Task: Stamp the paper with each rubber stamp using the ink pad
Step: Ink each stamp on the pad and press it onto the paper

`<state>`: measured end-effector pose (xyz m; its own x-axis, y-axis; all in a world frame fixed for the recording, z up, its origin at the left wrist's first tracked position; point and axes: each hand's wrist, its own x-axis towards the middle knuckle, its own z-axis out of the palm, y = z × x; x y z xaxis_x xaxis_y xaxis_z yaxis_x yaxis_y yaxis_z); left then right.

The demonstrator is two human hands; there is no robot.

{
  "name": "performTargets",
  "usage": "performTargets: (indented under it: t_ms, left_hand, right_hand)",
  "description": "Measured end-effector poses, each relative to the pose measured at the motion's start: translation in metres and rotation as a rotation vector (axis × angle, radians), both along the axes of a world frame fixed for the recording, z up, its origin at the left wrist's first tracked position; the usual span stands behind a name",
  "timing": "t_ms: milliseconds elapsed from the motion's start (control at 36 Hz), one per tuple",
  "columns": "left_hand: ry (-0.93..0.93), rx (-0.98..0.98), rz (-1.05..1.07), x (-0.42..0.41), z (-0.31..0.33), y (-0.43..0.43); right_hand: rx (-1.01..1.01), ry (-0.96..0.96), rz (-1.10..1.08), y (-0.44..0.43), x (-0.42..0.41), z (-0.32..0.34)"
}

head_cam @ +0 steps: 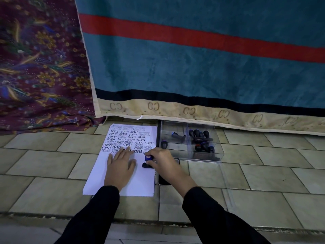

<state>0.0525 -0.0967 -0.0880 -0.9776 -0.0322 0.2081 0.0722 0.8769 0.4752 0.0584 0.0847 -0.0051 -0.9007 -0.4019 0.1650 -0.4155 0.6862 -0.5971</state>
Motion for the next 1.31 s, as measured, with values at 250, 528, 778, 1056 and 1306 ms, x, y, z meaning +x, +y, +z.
performTargets:
  t_ms: [250,528,778,1056,1306]
  left_hand:
    - [0.014,-0.003,-0.003,0.0,-0.002,-0.001]
    - [0.021,-0.016,0.048,-0.005,0.001,0.005]
    - [0.039,-0.003,0.09,-0.002,0.002,0.011]
    - [0.045,-0.02,0.087,-0.003,0.0,0.009]
    - [0.032,-0.026,0.096,-0.005,-0.004,0.008]
  right_hand:
    - [0.052,-0.015,-0.002,-0.003,-0.005,-0.007]
    - [0.046,-0.006,-0.015,-0.005,-0.008,-0.011]
    - [-0.011,0.013,0.006,-0.002,-0.001,-0.017]
    - [-0.613,0.053,-0.458,0.051,-0.03,0.028]
    - [-0.134,-0.056,-0.47,0.085,-0.064,0.015]
